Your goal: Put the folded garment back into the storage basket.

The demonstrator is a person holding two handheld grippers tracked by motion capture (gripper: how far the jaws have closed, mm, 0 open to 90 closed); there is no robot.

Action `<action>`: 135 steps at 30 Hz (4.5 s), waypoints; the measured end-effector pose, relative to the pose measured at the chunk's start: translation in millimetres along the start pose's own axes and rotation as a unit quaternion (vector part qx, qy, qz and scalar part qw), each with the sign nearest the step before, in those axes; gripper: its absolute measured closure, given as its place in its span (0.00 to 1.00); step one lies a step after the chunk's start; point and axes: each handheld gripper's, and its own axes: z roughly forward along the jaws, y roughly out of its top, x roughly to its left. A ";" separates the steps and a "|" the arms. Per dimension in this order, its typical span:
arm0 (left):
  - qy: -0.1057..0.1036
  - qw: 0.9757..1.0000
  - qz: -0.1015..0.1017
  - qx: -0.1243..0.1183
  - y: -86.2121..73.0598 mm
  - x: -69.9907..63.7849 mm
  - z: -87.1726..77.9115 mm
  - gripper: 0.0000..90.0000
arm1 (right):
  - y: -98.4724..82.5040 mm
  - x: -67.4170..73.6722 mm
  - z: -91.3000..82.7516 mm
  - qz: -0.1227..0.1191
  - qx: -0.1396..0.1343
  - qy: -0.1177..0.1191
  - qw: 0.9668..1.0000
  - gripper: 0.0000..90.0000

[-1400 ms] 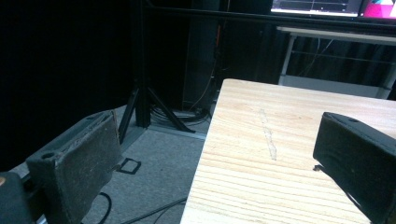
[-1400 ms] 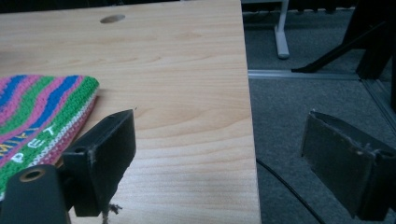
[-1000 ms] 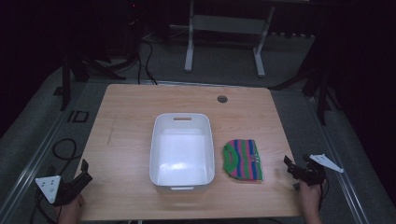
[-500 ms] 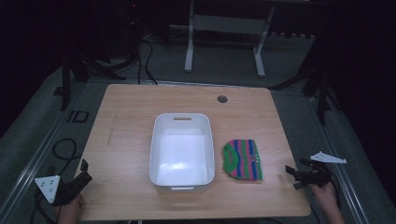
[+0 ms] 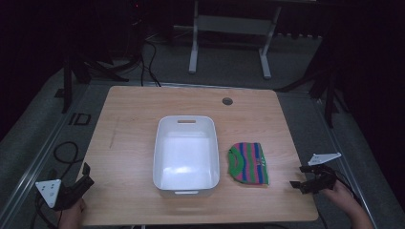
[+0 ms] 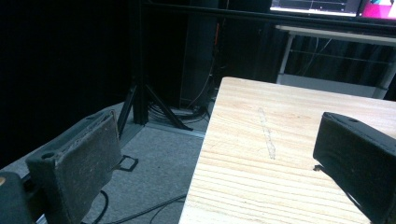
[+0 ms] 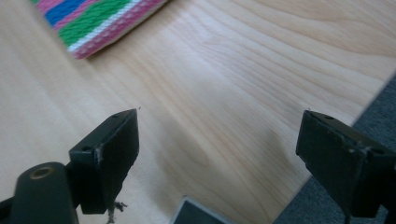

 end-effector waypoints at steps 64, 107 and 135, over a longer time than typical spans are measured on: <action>-0.013 1.000 -0.005 0.000 0.1 1.5 -0.1 0.02 | 182.5 77.9 84.3 -0.334 0.258 0.087 0.902 0.31; -0.011 1.000 -0.004 0.003 0.2 1.4 0.2 0.02 | 195.7 84.7 69.0 -0.345 0.216 0.114 0.906 0.84; -0.012 1.000 -0.003 0.003 0.2 1.2 0.2 0.02 | 267.7 106.3 -20.6 -0.380 0.184 0.064 0.904 0.84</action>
